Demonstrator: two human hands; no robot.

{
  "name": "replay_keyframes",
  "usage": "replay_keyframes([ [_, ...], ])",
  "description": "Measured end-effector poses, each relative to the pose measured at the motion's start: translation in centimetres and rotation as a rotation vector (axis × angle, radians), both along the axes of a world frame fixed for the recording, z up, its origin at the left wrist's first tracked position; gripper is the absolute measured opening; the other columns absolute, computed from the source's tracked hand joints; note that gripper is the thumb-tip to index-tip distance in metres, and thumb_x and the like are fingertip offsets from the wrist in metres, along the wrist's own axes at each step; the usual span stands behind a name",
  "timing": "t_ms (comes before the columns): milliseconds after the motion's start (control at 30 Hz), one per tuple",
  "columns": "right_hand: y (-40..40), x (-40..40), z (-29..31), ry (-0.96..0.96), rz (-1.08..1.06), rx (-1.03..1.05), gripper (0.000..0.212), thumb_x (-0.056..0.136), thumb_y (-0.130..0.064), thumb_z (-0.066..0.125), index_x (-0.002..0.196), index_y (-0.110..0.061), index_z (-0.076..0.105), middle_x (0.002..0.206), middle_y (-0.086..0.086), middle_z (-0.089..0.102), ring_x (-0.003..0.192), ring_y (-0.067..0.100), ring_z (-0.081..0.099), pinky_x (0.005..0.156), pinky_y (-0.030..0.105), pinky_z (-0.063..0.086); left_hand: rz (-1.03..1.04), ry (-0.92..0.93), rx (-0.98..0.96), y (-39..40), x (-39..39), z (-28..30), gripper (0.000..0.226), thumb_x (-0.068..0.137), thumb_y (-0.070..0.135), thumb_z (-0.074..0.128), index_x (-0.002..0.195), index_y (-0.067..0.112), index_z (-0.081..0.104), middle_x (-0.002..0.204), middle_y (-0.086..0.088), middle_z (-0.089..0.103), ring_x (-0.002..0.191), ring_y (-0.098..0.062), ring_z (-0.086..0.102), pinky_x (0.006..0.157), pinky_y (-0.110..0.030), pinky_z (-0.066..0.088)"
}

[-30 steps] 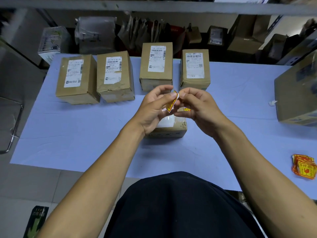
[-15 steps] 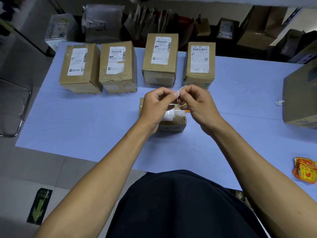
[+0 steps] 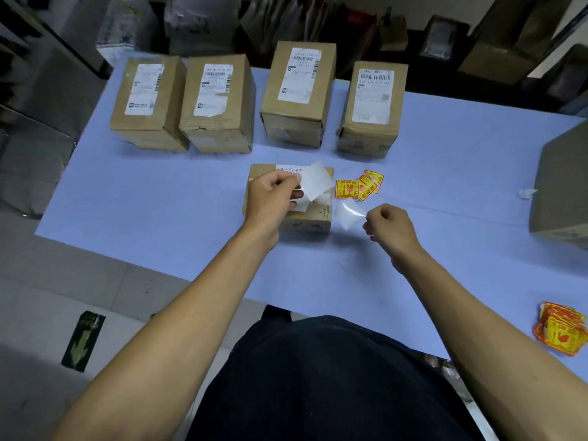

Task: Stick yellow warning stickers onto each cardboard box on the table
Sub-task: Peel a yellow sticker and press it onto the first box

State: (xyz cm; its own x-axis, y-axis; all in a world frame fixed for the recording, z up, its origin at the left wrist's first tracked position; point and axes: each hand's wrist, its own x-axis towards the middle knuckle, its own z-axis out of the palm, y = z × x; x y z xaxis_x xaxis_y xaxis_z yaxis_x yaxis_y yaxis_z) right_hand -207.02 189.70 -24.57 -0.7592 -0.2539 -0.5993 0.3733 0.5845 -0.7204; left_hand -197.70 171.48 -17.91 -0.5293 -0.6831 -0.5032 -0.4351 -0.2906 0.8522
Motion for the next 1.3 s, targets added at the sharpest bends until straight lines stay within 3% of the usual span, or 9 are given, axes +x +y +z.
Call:
replay_keyframes([
  [233, 0.9, 0.8, -2.2, 0.083, 0.3, 0.243, 0.013, 0.083, -0.016, 0.064, 0.078, -0.006, 0.07, 0.082, 0.007, 0.072, 0.081, 0.024, 0.065, 0.068, 0.033, 0.049, 0.006, -0.031, -0.016, 0.6, 0.3, 0.0, 0.013, 0.094, 0.014, 0.062, 0.083, 0.014, 0.067, 0.083, 0.001, 0.066, 0.07, -0.007, 0.065, 0.066, -0.02, 0.053],
  [367, 0.9, 1.1, -2.0, 0.098, 0.314, 0.375, 0.028, 0.085, -0.023, 0.065, 0.112, -0.02, 0.067, 0.103, 0.004, 0.072, 0.099, 0.026, 0.063, 0.081, 0.034, 0.051, -0.019, -0.052, -0.017, 0.2, 0.3, -0.2, 0.011, 0.093, 0.014, 0.062, 0.084, 0.013, 0.068, 0.086, 0.0, 0.067, 0.072, -0.008, 0.066, 0.066, -0.02, 0.054],
  [633, -3.8, 2.3, 3.6, 0.924, 0.526, 0.019, 0.029, 0.086, -0.019, 0.068, 0.114, -0.016, 0.065, 0.112, 0.004, 0.06, 0.099, 0.025, 0.056, 0.061, 0.032, 0.045, 0.002, -0.154, 0.181, -0.6, -0.9, 0.0, 0.005, 0.093, 0.019, 0.061, 0.093, 0.017, 0.065, 0.083, 0.0, 0.067, 0.07, -0.015, 0.066, 0.072, -0.031, 0.054],
  [800, -6.1, 3.2, 5.1, 1.108, 0.651, 0.027, 0.005, 0.085, -0.006, 0.069, 0.089, -0.004, 0.068, 0.094, 0.013, 0.064, 0.086, 0.037, 0.055, 0.063, 0.045, 0.048, 0.004, -0.146, 0.444, -1.5, -0.6, 0.6, 0.009, 0.093, 0.018, 0.057, 0.084, 0.016, 0.059, 0.071, 0.003, 0.058, 0.067, -0.014, 0.066, 0.074, -0.038, 0.051],
  [900, -6.6, 3.8, 5.1, 0.969, 0.519, -0.064, 0.003, 0.088, -0.007, 0.063, 0.087, -0.007, 0.066, 0.085, 0.005, 0.065, 0.083, 0.03, 0.055, 0.067, 0.043, 0.046, -0.002, -0.122, 0.595, -2.3, 0.0, 0.7, 0.012, 0.092, 0.02, 0.059, 0.082, 0.016, 0.06, 0.075, 0.002, 0.062, 0.068, -0.015, 0.066, 0.078, -0.044, 0.051],
  [1033, -7.6, 3.5, 5.9, 0.326, 0.088, -0.289, 0.008, 0.089, -0.005, 0.064, 0.083, -0.011, 0.063, 0.076, -0.004, 0.065, 0.07, 0.006, 0.059, 0.065, 0.021, 0.049, 0.058, -0.002, 0.769, -3.9, 0.9, 0.6, 0.022, 0.088, 0.032, 0.064, 0.1, 0.014, 0.067, 0.091, -0.003, 0.068, 0.08, -0.022, 0.067, 0.079, -0.047, 0.053],
  [1133, -7.2, 2.3, 6.1, -0.14, -0.042, -0.369, 0.016, 0.093, -0.004, 0.061, 0.082, -0.015, 0.059, 0.072, -0.003, 0.07, 0.065, 0.008, 0.066, 0.062, 0.023, 0.056, -0.136, -0.078, 0.484, -4.5, 1.2, 0.1, 0.023, 0.091, 0.037, 0.063, 0.102, 0.017, 0.068, 0.095, 0.0, 0.065, 0.084, -0.018, 0.061, 0.083, -0.039, 0.05],
  [1200, -6.9, 2.0, 5.9, -0.247, 0.035, -0.331, 0.017, 0.093, -0.005, 0.061, 0.081, -0.017, 0.058, 0.069, -0.001, 0.07, 0.062, 0.009, 0.066, 0.063, 0.026, 0.058, -0.314, -0.137, 0.257, -4.4, 1.3, -0.1, 0.016, 0.092, 0.029, 0.066, 0.1, 0.016, 0.069, 0.092, 0.0, 0.066, 0.079, -0.015, 0.059, 0.076, -0.032, 0.047],
  [1300, -6.9, 1.9, 5.5, -0.278, 0.059, -0.284, 0.018, 0.094, -0.003, 0.059, 0.082, -0.017, 0.057, 0.064, -0.004, 0.071, 0.059, 0.008, 0.069, 0.071, 0.031, 0.06, -0.434, -0.142, 0.202, -4.4, 1.2, -0.3, 0.005, 0.091, 0.018, 0.067, 0.088, 0.015, 0.069, 0.081, -0.002, 0.067, 0.065, -0.013, 0.058, 0.064, -0.027, 0.046],
])
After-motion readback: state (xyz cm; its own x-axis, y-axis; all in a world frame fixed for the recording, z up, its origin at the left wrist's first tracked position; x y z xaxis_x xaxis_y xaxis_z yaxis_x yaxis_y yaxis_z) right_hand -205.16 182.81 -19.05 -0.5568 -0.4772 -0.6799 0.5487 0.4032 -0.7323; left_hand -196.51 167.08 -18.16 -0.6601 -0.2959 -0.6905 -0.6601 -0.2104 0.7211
